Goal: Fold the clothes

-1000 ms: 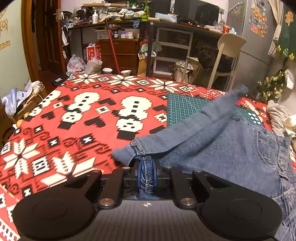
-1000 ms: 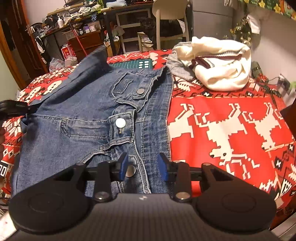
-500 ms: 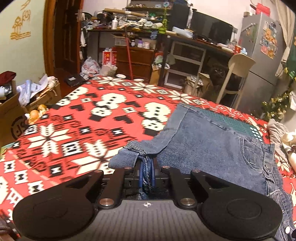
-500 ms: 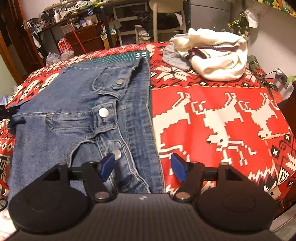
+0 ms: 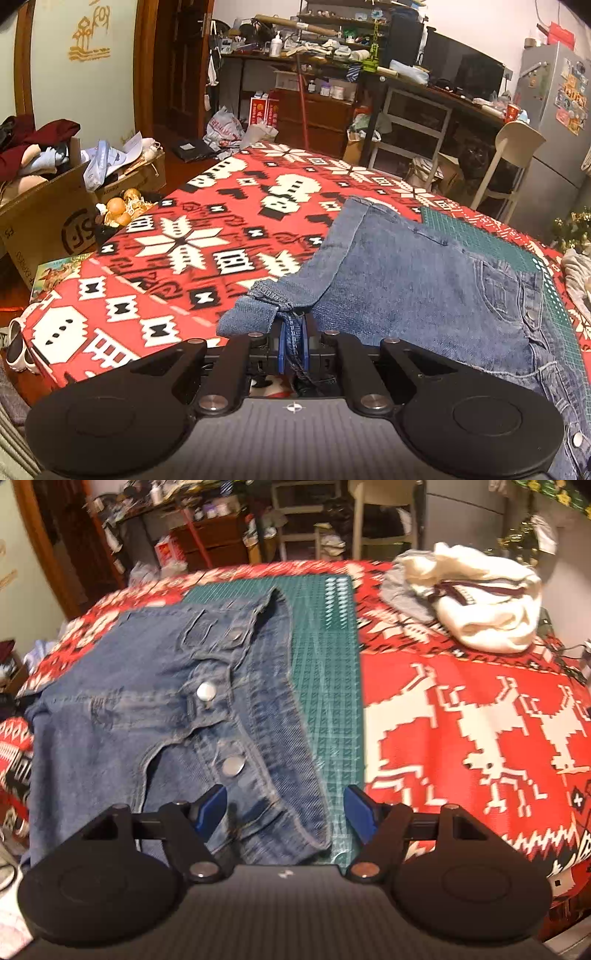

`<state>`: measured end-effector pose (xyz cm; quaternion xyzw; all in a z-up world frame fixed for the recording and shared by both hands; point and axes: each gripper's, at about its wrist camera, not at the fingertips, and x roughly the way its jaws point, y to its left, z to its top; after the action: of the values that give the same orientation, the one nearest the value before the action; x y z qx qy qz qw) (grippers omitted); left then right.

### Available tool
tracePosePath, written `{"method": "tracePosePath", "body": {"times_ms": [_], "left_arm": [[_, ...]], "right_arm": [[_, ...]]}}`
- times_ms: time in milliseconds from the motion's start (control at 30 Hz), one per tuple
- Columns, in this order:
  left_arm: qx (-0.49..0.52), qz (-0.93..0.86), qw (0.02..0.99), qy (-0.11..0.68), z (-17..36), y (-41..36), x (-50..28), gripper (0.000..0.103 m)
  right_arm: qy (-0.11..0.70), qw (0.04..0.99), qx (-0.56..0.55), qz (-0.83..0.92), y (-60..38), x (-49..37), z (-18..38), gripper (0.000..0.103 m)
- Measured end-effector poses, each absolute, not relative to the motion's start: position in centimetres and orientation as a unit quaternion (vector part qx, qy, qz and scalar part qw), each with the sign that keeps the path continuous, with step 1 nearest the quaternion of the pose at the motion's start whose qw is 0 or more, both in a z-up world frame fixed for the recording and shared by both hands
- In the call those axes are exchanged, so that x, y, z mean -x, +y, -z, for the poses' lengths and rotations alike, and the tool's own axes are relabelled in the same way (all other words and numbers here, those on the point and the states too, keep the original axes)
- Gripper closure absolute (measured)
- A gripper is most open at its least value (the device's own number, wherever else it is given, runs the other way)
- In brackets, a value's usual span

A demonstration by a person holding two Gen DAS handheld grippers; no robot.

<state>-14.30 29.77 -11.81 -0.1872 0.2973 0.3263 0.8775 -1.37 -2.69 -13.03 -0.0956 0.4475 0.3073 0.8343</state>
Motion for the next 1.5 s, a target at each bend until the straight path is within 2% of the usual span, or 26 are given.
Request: {"method": "tracePosePath", "body": {"times_ms": [133, 233, 267, 300, 600, 700, 767, 1000, 1133, 1267, 1367, 1400, 1500], "left_arm": [[0.201, -0.319, 0.877, 0.297, 12.0, 30.3, 14.4, 0.094], [0.208, -0.312, 0.878, 0.297, 12.1, 30.4, 14.4, 0.094], [0.208, -0.309, 0.88, 0.296, 12.1, 30.5, 14.4, 0.094], [0.209, -0.305, 0.881, 0.296, 12.1, 30.5, 14.4, 0.094], [0.226, -0.275, 0.89, 0.286, 12.1, 30.4, 15.1, 0.093], [0.232, -0.269, 0.889, 0.288, 11.8, 30.4, 15.0, 0.089], [0.238, -0.265, 0.889, 0.289, 11.7, 30.4, 15.0, 0.074], [0.244, -0.265, 0.887, 0.29, 11.5, 30.2, 15.1, 0.071], [0.248, -0.258, 0.887, 0.292, 11.3, 30.3, 15.1, 0.06], [0.246, -0.256, 0.888, 0.292, 11.3, 30.1, 15.2, 0.056], [0.247, -0.252, 0.888, 0.295, 11.3, 29.9, 15.2, 0.048], [0.249, -0.249, 0.887, 0.298, 11.4, 29.9, 15.1, 0.048], [0.248, -0.246, 0.887, 0.303, 11.5, 29.6, 14.8, 0.048]], "right_arm": [[0.459, 0.823, 0.125, -0.31, -1.7, 2.4, 13.9, 0.03], [0.451, 0.826, 0.137, -0.311, -1.0, 3.0, 13.9, 0.046], [0.451, 0.826, 0.132, -0.313, -1.0, 2.9, 13.9, 0.055], [0.45, 0.825, 0.128, -0.316, -0.9, 2.9, 13.8, 0.058], [0.432, 0.843, 0.119, -0.298, 0.7, 1.1, 13.4, 0.065], [0.414, 0.854, 0.114, -0.293, 2.1, -0.8, 12.9, 0.066], [0.399, 0.862, 0.114, -0.291, 3.2, -2.3, 12.5, 0.066], [0.395, 0.869, 0.097, -0.283, 6.6, -6.2, 13.0, 0.067], [0.397, 0.869, 0.086, -0.284, 6.7, -6.5, 13.3, 0.065], [0.4, 0.868, 0.07, -0.285, 5.7, -6.4, 13.1, 0.057], [0.398, 0.871, 0.054, -0.284, 3.7, -5.1, 12.5, 0.04], [0.397, 0.872, 0.046, -0.283, 3.0, -4.6, 12.3, 0.038], [0.402, 0.87, 0.029, -0.283, 1.2, -2.9, 11.9, 0.037]]}}
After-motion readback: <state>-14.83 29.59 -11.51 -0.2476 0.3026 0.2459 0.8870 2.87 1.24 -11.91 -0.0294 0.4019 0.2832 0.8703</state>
